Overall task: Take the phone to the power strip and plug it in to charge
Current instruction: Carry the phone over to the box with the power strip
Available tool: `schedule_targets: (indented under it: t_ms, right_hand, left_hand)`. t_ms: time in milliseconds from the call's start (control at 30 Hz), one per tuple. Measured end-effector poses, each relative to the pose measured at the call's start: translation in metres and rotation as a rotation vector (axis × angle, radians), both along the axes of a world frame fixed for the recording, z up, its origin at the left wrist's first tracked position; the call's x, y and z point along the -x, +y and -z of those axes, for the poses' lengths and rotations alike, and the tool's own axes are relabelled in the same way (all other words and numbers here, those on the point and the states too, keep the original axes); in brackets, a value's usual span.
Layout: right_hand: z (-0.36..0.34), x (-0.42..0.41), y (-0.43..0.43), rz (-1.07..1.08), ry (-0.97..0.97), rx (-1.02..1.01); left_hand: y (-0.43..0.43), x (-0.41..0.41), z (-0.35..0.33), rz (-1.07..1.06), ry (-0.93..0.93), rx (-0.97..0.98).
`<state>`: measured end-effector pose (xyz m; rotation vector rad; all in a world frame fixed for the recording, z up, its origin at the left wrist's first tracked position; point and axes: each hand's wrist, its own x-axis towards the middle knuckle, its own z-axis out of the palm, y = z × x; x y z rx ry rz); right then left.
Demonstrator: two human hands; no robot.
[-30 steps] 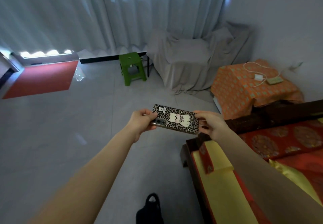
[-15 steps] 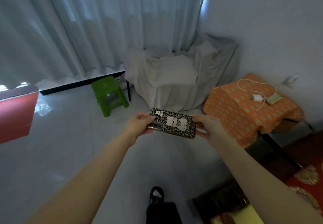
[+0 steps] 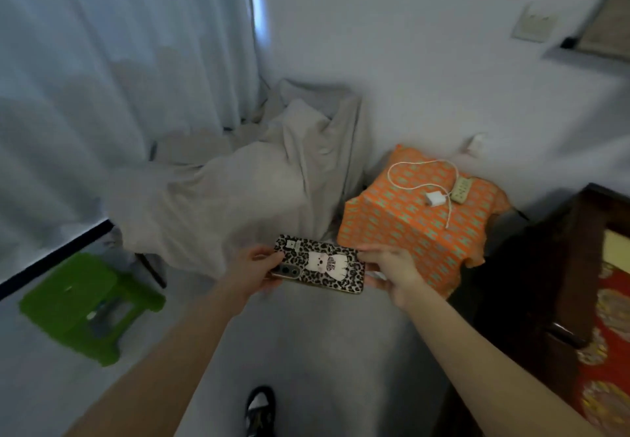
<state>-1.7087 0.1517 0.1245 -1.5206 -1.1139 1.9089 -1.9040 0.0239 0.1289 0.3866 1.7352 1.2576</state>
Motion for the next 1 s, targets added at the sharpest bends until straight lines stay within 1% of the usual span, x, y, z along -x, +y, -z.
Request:
schedule_targets:
  t_ms: [100,200,267,400,500,667,800,1000]
  right_hand:
    - [0.0,0.004,0.045,0.177,-0.01,-0.008]
    - [-0.003,-0.003,0.084,0.366,-0.005,0.003]
    - [-0.005,-0.013,0.102,0.445,-0.042,0.012]
    - [-0.004,-0.034,0.149,0.589,-0.041,-0.002]
    - [0.001,-0.053,0.185,0.646,-0.063,-0.033]
    - [0.022,-0.083,0.284,0.683,-0.067,-0.059]
    - [0.04,-0.101,0.378,0.672,-0.06,-0.048]
    - [0.057,-0.116,0.475,0.676,-0.1,0.016]
  left_hand:
    - [0.079,0.023,0.006,0.158,-0.014,-0.041]
    - [0.155,0.029,0.005,0.322,-0.064,-0.063]
    - [0.192,0.023,0.002,0.389,-0.069,-0.071]
    - [0.274,0.009,0.004,0.535,-0.121,-0.04]
    - [0.332,-0.01,0.011,0.621,-0.11,-0.007]
    - [0.441,-0.042,0.029,0.676,-0.114,-0.004]
    - [0.532,-0.064,0.049,0.665,-0.094,0.002]
    - [0.62,-0.081,0.07,0.625,-0.132,0.069]
